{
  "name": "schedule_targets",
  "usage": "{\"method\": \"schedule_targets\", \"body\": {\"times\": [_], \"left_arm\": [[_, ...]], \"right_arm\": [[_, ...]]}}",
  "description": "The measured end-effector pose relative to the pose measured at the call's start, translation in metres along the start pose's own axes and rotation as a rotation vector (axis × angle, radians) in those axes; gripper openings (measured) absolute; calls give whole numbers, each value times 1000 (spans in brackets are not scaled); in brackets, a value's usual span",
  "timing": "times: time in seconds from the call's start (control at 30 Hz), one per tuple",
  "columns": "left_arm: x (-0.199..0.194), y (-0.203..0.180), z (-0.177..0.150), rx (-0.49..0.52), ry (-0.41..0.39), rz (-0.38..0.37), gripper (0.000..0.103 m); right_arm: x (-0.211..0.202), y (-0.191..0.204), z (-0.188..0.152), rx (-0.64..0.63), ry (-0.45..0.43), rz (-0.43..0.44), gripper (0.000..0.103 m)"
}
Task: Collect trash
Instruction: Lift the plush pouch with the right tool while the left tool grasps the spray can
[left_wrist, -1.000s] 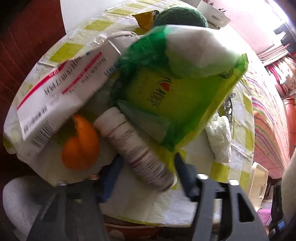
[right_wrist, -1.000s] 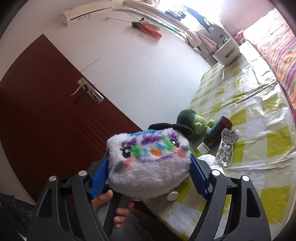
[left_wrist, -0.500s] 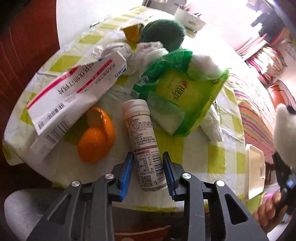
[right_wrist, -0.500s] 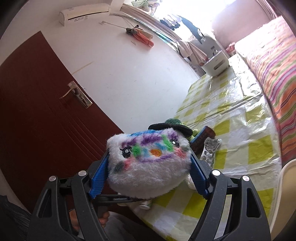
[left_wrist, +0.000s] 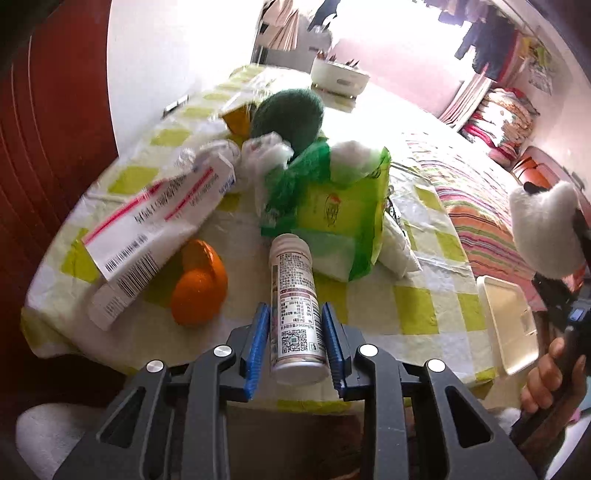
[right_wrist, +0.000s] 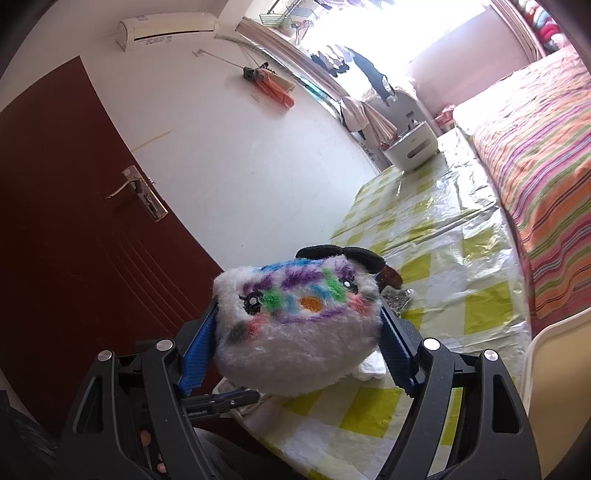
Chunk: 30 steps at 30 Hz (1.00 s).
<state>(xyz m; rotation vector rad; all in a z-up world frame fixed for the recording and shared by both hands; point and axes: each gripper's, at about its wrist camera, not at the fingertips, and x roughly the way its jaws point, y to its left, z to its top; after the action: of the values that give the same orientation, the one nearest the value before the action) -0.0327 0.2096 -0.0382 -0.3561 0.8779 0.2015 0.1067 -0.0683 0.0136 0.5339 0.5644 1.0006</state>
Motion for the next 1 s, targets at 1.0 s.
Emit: {"method": "schedule_targets", "body": {"times": [1.0], "left_arm": [[-17, -170, 5, 402, -150, -389, 28]], "right_arm": [[-121, -24, -19, -33, -381, -599, 76]]}}
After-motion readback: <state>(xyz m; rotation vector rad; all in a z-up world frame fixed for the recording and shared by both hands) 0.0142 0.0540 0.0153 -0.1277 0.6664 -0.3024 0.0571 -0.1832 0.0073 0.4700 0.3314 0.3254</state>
